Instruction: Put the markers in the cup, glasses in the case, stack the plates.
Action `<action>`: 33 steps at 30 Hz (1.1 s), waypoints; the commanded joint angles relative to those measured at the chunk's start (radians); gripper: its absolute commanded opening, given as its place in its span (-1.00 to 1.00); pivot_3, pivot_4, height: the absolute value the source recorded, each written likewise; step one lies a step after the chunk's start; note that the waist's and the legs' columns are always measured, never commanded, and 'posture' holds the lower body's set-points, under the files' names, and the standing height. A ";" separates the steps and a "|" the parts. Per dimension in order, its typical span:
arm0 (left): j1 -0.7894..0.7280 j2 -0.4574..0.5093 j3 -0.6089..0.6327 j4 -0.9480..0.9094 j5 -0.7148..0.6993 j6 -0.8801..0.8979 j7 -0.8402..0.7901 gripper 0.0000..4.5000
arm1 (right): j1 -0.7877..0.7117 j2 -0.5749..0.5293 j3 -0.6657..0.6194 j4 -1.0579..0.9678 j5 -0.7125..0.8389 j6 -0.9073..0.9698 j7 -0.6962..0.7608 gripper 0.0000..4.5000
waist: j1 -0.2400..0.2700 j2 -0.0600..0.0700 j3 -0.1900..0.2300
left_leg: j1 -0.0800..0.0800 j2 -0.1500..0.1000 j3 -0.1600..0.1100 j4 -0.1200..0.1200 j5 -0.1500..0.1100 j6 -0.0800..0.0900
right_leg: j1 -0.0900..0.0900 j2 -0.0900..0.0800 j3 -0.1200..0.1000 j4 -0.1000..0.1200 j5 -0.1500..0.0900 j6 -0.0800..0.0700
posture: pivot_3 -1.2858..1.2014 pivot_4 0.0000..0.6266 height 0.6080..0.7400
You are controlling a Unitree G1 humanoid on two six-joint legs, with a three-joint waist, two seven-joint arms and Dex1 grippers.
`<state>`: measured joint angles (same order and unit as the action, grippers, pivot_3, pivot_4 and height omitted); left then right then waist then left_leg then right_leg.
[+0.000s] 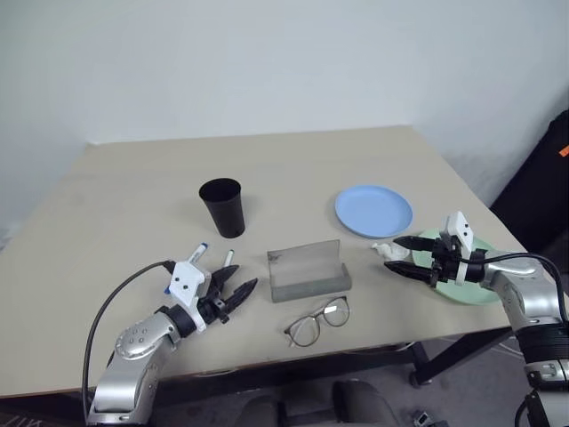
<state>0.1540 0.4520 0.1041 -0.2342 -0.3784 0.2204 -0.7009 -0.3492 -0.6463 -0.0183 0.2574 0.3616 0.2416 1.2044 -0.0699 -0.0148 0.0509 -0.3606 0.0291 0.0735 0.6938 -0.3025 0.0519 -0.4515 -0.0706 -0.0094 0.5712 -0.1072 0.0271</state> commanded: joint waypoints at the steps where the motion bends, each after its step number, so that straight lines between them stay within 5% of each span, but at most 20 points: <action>1: -0.003 -0.001 0.011 -0.047 -0.021 0.004 0.005 0.23 | -0.030 -0.018 -0.027 -0.016 0.015 -0.007 0.009 0.63 | 0.000 0.000 0.000 | 0.000 0.000 0.000 0.000 0.000 0.000 | 0.000 0.000 0.000 0.000 0.000 0.000 | 0.03 -1.00 1.00; 33: -0.090 -0.004 -0.014 0.010 -0.053 0.029 -0.046 0.23 | 0.111 -0.086 -0.060 -0.226 -0.038 0.097 -0.207 0.63 | 0.000 0.000 0.000 | -0.001 0.000 0.000 0.000 0.000 0.000 | -0.001 0.000 0.000 0.000 0.000 0.000 | 0.03 -1.00 1.00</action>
<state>0.0859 0.4516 0.0939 -0.2021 -0.4242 0.2622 -0.7445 -0.2214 -0.7025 -0.0542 0.0472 0.3365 0.3252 1.0154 -0.0697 -0.0148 0.0511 -0.3616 0.0289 0.0740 0.6938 -0.3026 0.0519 -0.4526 -0.0707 -0.0094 0.5709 -0.1073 0.0271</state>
